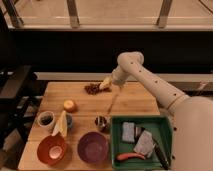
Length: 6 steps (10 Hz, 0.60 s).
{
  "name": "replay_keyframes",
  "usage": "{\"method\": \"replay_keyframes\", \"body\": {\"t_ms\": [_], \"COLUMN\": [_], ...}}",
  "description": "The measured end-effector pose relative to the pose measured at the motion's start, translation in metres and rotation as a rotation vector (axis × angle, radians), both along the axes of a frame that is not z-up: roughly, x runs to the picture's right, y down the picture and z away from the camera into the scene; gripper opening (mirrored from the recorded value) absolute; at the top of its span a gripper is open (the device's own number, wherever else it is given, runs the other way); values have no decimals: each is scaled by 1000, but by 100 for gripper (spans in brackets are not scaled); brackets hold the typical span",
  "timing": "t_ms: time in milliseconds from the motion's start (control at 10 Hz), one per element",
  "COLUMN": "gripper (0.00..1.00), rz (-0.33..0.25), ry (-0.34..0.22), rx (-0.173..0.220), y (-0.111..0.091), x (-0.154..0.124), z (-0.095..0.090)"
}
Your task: Place fork in purple bowl
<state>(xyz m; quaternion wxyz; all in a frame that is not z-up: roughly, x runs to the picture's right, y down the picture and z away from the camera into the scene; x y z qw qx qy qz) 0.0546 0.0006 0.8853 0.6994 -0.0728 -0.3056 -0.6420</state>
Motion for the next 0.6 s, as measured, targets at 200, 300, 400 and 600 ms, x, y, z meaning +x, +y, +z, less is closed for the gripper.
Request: {"method": "replay_keyframes", "body": {"t_ms": [200, 300, 400, 600], "gripper": [77, 77, 77, 77], "rz": [-26, -36, -41, -32], "ry": [48, 69, 88, 112], "rx": [-20, -34, -53, -90], "y": [13, 19, 28, 40], "x": [-2, -2, -2, 0], "z": [18, 26, 38, 56]}}
